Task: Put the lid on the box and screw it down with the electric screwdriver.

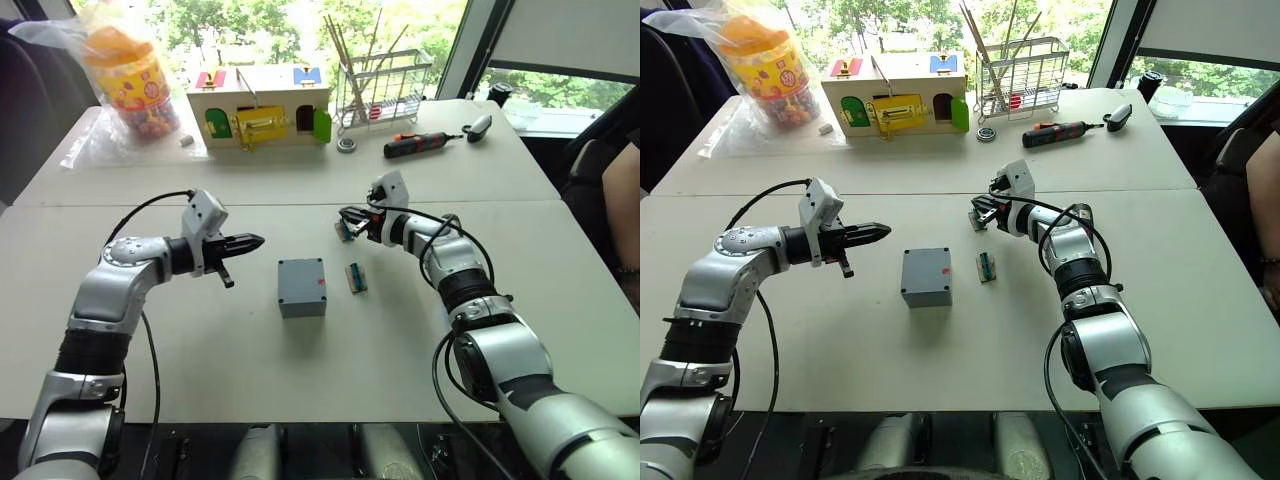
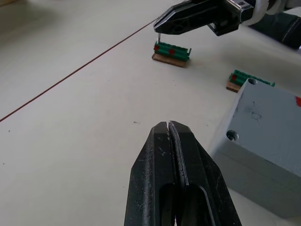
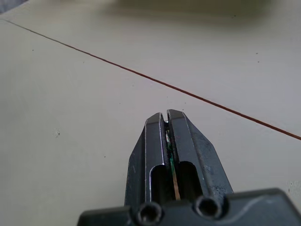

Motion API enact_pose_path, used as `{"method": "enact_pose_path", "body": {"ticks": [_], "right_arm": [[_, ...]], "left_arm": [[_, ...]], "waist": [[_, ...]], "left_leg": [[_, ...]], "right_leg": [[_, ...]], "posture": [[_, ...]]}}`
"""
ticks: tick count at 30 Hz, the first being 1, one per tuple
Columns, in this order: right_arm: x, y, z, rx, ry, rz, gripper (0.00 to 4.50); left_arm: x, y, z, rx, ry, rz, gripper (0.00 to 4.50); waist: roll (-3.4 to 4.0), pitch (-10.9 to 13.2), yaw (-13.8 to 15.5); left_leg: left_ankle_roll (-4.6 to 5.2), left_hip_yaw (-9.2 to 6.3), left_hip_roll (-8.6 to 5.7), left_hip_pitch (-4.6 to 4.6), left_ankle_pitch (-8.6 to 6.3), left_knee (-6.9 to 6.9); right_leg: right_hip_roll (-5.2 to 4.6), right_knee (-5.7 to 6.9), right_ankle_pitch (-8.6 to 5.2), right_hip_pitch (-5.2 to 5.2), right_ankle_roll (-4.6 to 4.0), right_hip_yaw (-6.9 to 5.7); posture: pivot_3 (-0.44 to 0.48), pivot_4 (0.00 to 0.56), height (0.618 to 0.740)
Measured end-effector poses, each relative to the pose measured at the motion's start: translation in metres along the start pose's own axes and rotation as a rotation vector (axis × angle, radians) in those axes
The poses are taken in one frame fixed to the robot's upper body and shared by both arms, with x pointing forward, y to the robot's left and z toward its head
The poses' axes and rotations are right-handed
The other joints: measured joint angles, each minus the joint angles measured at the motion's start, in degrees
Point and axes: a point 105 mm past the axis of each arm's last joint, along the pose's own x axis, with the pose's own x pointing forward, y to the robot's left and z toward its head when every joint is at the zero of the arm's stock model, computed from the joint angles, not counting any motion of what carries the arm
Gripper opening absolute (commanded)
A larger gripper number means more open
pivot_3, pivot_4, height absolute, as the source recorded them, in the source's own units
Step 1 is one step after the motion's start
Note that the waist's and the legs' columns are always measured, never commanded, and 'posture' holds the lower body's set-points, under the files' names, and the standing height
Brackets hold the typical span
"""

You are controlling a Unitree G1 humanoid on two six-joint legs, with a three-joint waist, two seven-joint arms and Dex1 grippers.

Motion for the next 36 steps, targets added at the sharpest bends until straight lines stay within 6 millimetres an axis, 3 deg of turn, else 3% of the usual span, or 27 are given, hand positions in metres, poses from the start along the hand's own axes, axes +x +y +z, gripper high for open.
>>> {"method": "enact_pose_path", "body": {"ticks": [5,9,11,15,18,24,36], "right_arm": [[-0.008,-0.001,0.021,-0.033,-0.046,0.004,0.04],[-0.029,0.013,0.045,-0.071,-0.111,0.061,0.04],[-0.043,0.03,0.047,-0.068,-0.123,0.119,0.04],[-0.064,0.082,0.028,-0.017,-0.081,0.276,0.04],[-0.069,0.099,0.022,0.006,-0.06,0.307,0.04],[-0.066,0.108,0.013,0.013,-0.031,0.312,0.04],[-0.059,0.102,0.001,-0.01,-0.003,0.28,0.04]], "left_arm": [[0.003,-0.002,-0.002,-0.01,-0.002,-0.014,0.0],[0.001,-0.006,0.006,-0.044,-0.031,-0.041,0.0],[-0.004,-0.013,0.015,-0.042,-0.046,-0.081,0.0],[-0.02,-0.032,0.033,0.026,-0.035,-0.18,0.0],[-0.022,-0.043,0.024,0.024,0.009,-0.229,0.0],[-0.021,-0.043,0.006,0.014,0.083,-0.231,0.0],[-0.021,-0.04,0.003,0.019,0.088,-0.215,0.0]], "waist": [[0.0,0.0,0.04],[0.0,0.0,0.1],[0.0,0.0,0.2],[0.0,0.0,0.09],[0.02,0.01,0.2],[0.02,0.01,0.75],[0.02,0.01,1.51]], "left_leg": [[0.0,0.0,0.0,0.0,0.0,0.0],[0.01,-0.02,0.0,-0.01,-0.01,-0.01],[0.02,-0.07,0.01,-0.03,-0.02,-0.02],[0.31,-0.03,0.02,0.0,-0.18,-0.05],[0.31,-0.04,0.03,0.05,-0.18,-0.03],[0.31,-0.03,-0.01,0.06,-0.18,0.0],[0.31,-0.02,-0.01,0.06,-0.18,-0.02]], "right_leg": [[0.0,0.01,0.0,-0.01,0.0,0.0],[-0.02,0.0,0.0,0.01,0.0,0.0],[0.0,0.0,0.0,0.0,0.0,-0.01],[0.0,-0.03,0.0,0.01,0.0,0.03],[0.02,0.03,0.0,0.05,0.0,0.04],[0.01,0.02,0.0,0.06,0.0,0.03],[0.01,-0.01,0.0,0.06,0.0,0.03]], "posture": [[0.0,0.15,0.74],[0.0,0.15,0.74],[0.0,0.15,0.74],[0.0,0.15,0.74],[0.0,0.15,0.74],[0.0,0.15,0.74],[0.0,0.15,0.74]]}}
